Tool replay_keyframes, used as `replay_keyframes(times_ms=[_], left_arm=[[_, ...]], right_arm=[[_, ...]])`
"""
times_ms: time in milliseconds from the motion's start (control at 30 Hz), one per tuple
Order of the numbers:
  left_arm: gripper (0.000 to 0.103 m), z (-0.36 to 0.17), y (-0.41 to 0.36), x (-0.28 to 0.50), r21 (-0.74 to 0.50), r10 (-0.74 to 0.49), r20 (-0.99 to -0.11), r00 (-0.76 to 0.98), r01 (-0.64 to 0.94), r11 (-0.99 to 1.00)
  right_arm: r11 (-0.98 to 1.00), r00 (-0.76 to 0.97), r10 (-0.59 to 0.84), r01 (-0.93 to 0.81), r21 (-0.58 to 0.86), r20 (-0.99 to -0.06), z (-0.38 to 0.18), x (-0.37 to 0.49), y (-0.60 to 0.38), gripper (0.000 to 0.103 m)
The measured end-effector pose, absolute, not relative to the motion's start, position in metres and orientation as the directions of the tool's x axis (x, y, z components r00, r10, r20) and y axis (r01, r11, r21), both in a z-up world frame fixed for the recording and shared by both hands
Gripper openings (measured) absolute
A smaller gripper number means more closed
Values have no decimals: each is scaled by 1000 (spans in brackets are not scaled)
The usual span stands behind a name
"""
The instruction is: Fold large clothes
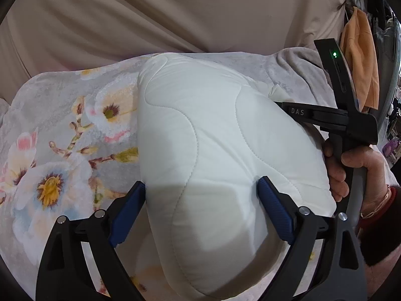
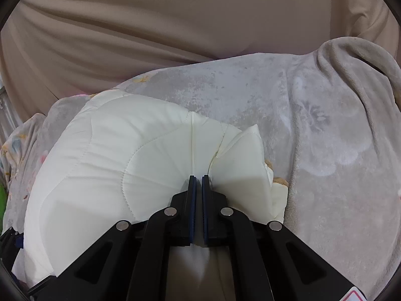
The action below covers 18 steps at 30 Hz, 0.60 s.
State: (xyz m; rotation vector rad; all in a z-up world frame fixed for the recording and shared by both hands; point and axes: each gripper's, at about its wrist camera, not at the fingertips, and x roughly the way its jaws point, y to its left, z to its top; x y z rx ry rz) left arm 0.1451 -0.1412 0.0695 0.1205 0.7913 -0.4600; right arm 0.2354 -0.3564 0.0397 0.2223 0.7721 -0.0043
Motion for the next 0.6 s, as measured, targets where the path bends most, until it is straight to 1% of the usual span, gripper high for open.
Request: replay_keyframes(times_ms=[100, 133, 167, 200, 233, 267, 300, 333, 367, 467, 500, 533, 567, 600], left_arm=[[87, 74, -137, 144, -76, -356, -715, 601, 440, 895], [86, 77, -134, 142, -76, -360, -716, 598, 446, 892], [86, 84, -128, 136, -74, -371, -713, 596, 461, 884], [85, 91, -120, 129, -68, -380, -706, 597, 478, 876], [85, 96, -112, 121, -52, -384, -700, 602, 494, 868], [85, 99, -108, 113, -32, -383, -698, 605, 508, 861], [85, 99, -103, 104, -11, -379, -699, 607, 520, 854], [85, 97, -100, 96, 9, -370, -705, 605, 529, 848], [85, 91, -97, 90, 26, -357, -716, 600, 534, 845], [85, 68, -96, 85, 54, -304, -756, 581, 517, 854], [81, 60, -95, 89, 59, -279, -763, 583, 493, 868], [77, 57, -93, 92, 65, -261, -764, 591, 472, 879], [71, 54, -90, 97, 83, -227, -759, 610, 436, 896], [70, 55, -87, 100, 79, -218, -756, 618, 416, 906]], right_arm=[[974, 723, 81, 89, 209, -686, 50, 227, -359, 2], [969, 728, 98, 86, 232, -679, 57, 220, -362, 5], [961, 737, 131, 71, 268, -663, 66, 208, -365, 12], [951, 750, 171, 42, 305, -639, 78, 189, -370, 13], [949, 756, 185, 29, 314, -629, 85, 175, -373, 17], [951, 758, 179, 29, 306, -627, 93, 156, -377, 26], [954, 760, 169, 35, 299, -627, 98, 138, -381, 32], [953, 758, 170, 37, 302, -629, 99, 124, -384, 45], [949, 752, 179, 37, 312, -634, 98, 111, -387, 49], [936, 711, 218, 43, 350, -669, 82, 88, -388, 49], [935, 695, 224, 45, 353, -683, 75, 86, -386, 47], [937, 681, 224, 46, 346, -697, 67, 84, -381, 36], [940, 672, 227, 39, 339, -705, 63, 83, -375, 25], [945, 672, 215, 39, 324, -709, 61, 82, -370, 16]])
